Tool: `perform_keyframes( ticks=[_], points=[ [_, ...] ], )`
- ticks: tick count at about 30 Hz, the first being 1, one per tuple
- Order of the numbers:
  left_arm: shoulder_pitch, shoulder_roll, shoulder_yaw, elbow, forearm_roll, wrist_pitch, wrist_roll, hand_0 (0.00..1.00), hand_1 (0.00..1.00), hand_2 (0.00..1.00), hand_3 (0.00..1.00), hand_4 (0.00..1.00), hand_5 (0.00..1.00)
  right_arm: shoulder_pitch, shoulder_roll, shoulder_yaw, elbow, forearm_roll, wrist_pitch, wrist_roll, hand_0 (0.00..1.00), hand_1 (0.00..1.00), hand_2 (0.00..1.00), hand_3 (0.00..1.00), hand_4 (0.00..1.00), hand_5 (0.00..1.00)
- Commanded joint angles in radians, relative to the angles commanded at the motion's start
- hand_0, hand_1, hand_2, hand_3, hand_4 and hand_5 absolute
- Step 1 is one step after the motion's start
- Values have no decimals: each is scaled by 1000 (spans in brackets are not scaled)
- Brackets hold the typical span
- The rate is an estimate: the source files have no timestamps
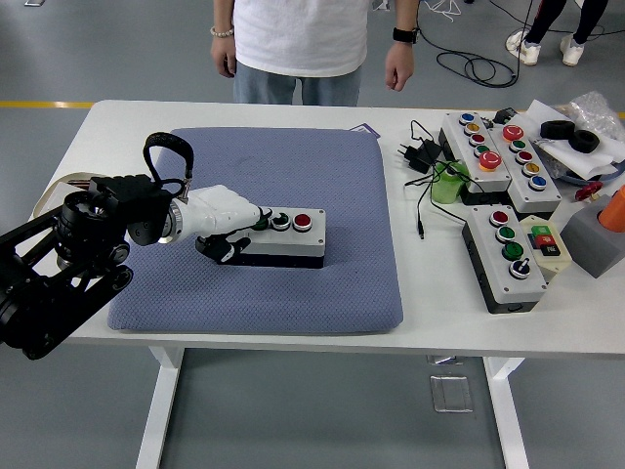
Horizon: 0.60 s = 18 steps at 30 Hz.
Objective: Pick up the button,place it on the desk,press the button,press the button
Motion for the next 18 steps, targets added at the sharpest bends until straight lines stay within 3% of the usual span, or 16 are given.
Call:
perform_keyframes(
  ticks=[11,18],
  points=[
    [5,-10,-68,-60,-31,102,9,38,2,20,893,279,2,-1,-1,0,0,0,-1,0,648,637,668,582,380,241],
    [-8,-31,-31,-56,-38,105,5,38,2,21,892,280,2,2,-1,1,0,-1,0,-1,648,637,668,581,380,241]
  ],
)
